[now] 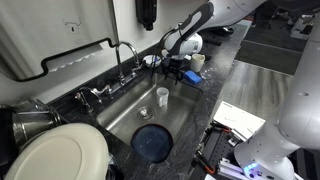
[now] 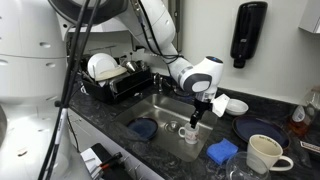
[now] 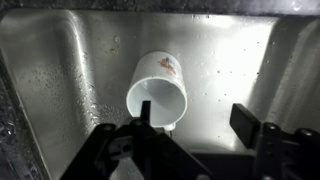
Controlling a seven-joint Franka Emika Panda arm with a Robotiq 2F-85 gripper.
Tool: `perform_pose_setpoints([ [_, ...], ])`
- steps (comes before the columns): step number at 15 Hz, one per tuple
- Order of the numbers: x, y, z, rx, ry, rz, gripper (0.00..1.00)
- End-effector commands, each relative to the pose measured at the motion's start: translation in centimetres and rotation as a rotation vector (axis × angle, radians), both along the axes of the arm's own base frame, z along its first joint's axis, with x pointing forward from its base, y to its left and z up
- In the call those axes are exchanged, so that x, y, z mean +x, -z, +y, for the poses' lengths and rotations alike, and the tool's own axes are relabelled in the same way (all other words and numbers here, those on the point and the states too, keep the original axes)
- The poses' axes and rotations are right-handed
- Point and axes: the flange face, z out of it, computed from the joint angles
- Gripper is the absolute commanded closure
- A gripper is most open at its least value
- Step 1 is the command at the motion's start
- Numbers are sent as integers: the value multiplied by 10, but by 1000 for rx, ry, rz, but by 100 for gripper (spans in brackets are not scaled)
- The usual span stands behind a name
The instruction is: Put the cup in the sink upright, then move it backwards
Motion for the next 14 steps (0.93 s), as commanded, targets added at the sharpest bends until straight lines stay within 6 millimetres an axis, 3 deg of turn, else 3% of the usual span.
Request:
perform_pose_setpoints([
  [1, 17, 11, -14, -14, -13, -66, 49],
  [8, 29, 39, -6, -46, -32, -94, 97],
  [14, 15, 55, -15, -194, 22, -59, 100],
])
